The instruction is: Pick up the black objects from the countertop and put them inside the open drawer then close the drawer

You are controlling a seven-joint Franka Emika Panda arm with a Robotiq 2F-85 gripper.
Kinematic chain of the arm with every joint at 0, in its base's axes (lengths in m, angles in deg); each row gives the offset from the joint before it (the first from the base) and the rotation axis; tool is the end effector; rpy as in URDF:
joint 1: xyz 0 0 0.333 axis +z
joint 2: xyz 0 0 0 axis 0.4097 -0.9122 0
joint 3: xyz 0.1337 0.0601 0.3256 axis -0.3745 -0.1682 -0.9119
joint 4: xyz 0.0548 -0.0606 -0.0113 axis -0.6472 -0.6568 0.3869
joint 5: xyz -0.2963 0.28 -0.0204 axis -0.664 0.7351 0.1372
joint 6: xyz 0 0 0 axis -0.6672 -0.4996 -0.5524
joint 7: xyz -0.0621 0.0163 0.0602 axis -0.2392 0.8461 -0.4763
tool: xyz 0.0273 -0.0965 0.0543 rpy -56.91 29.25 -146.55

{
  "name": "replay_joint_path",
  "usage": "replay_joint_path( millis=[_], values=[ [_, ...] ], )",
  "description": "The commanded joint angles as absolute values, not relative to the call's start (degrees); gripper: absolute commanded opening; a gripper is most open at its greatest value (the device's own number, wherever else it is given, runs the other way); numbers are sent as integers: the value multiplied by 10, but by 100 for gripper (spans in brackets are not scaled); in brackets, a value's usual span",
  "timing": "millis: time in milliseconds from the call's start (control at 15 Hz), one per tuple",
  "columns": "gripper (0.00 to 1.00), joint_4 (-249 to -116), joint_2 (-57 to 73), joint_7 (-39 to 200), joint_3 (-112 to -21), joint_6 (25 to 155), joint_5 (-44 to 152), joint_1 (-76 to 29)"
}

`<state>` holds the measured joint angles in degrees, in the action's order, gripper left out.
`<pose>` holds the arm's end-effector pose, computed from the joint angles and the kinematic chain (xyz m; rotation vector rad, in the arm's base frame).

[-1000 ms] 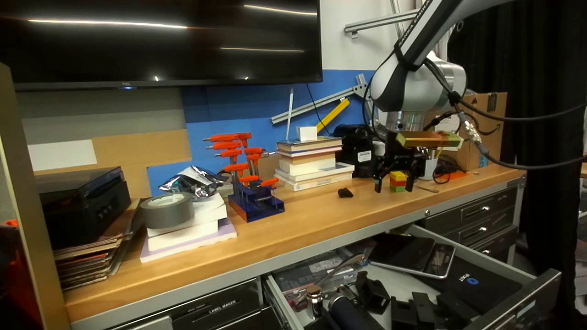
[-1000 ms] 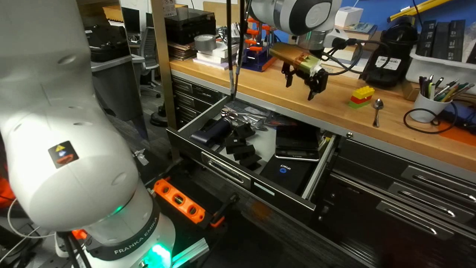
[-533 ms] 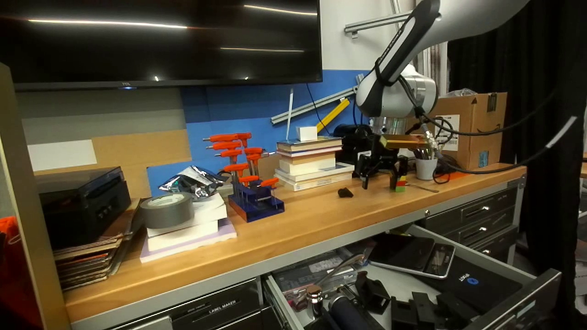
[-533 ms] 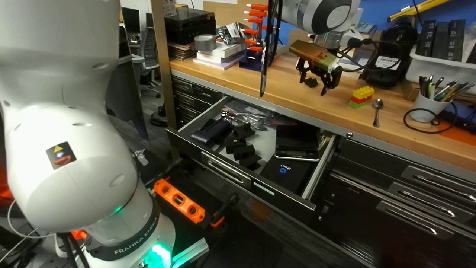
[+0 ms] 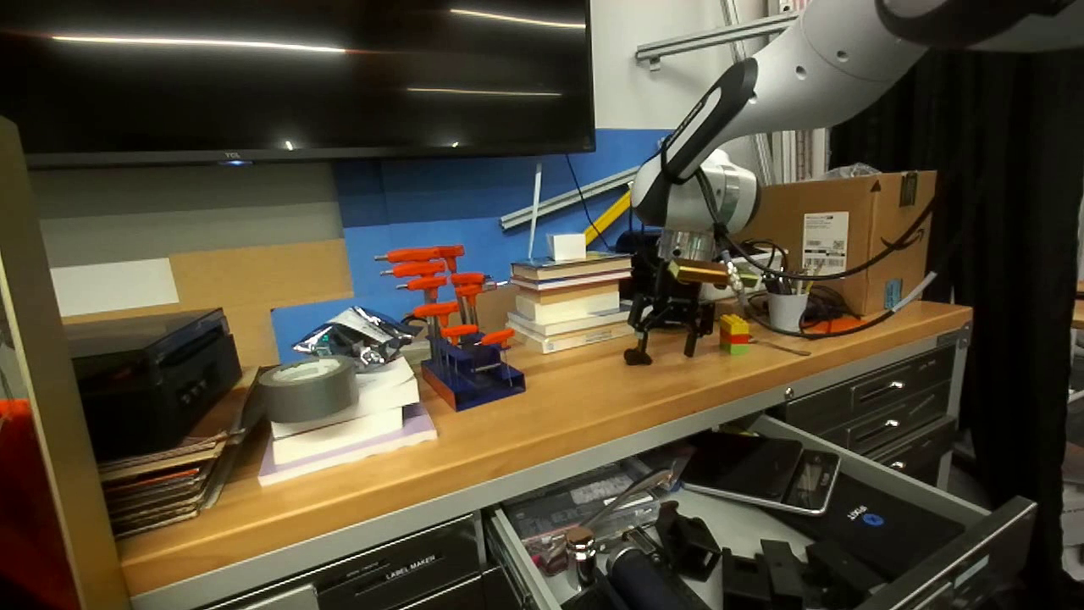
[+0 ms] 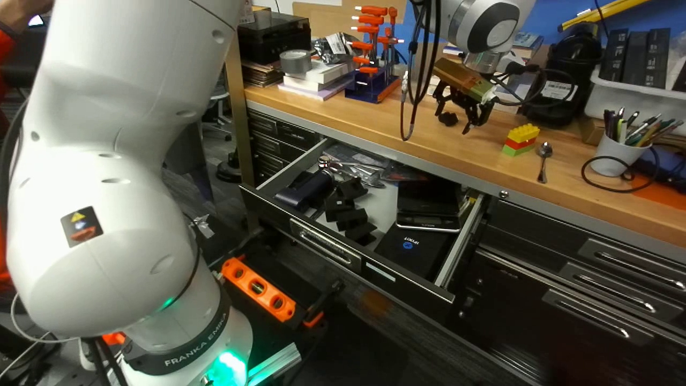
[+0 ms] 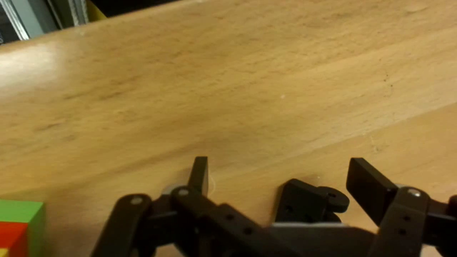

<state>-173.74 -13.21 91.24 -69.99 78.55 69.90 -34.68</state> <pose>0.7476 -0.1328 0.3194 -2.9452 0.2942 -0.0850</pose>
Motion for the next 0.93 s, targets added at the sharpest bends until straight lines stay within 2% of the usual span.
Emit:
replay_joint_path(
  millis=[0, 867],
  values=[
    [100, -1624, -194, 919, -717, 721, 712, -358],
    [100, -1459, -301, 874, -706, 642, 665, -330]
  ],
)
